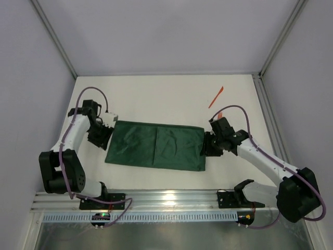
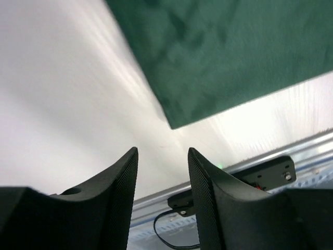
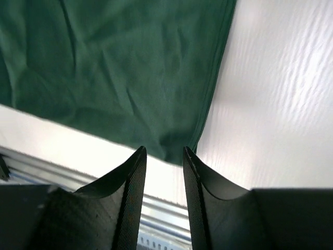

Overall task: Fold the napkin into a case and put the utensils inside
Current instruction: Move the rectangle-folded napkin to the center of the board.

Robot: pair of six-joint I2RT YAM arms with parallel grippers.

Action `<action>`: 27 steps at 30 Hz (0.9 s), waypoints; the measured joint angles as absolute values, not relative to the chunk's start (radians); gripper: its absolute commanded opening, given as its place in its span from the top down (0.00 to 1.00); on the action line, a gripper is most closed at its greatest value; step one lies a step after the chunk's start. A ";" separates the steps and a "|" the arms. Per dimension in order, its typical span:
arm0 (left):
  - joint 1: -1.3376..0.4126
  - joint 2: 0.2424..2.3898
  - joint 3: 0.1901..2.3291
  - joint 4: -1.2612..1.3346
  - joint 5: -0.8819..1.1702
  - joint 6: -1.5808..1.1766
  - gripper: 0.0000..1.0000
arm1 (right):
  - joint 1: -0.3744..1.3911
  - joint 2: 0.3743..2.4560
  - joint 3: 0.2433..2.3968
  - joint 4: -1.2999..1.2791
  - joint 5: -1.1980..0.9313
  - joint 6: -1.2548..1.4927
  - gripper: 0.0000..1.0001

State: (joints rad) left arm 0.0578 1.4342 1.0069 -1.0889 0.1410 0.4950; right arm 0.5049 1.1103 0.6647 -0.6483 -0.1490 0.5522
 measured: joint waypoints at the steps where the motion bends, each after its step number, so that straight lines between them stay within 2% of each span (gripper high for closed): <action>1: 0.064 1.439 1.052 -1.085 0.142 0.487 0.69 | 0.476 1.141 0.703 -0.653 -0.144 0.538 0.62; 4: 0.072 1.493 1.192 -1.039 0.156 0.436 0.75 | 0.374 1.257 0.813 -0.615 -0.141 0.482 0.69; 11: 0.072 1.761 1.395 -0.901 0.189 0.319 0.74 | 0.303 1.564 1.021 -0.539 -0.084 0.369 0.73; 18: 0.071 1.939 1.456 -0.844 0.187 0.274 0.73 | 0.301 1.715 1.095 -0.515 -0.042 0.312 0.73; 27: 0.055 1.990 1.467 -0.820 0.212 0.270 0.75 | 0.299 1.787 1.116 -0.501 -0.023 0.282 0.73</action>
State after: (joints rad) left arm 0.0547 1.9900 1.4670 -0.8196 0.2119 0.2699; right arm 0.2985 1.7866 1.1164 -0.5011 -0.0227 0.2817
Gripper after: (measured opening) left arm 0.254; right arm 0.268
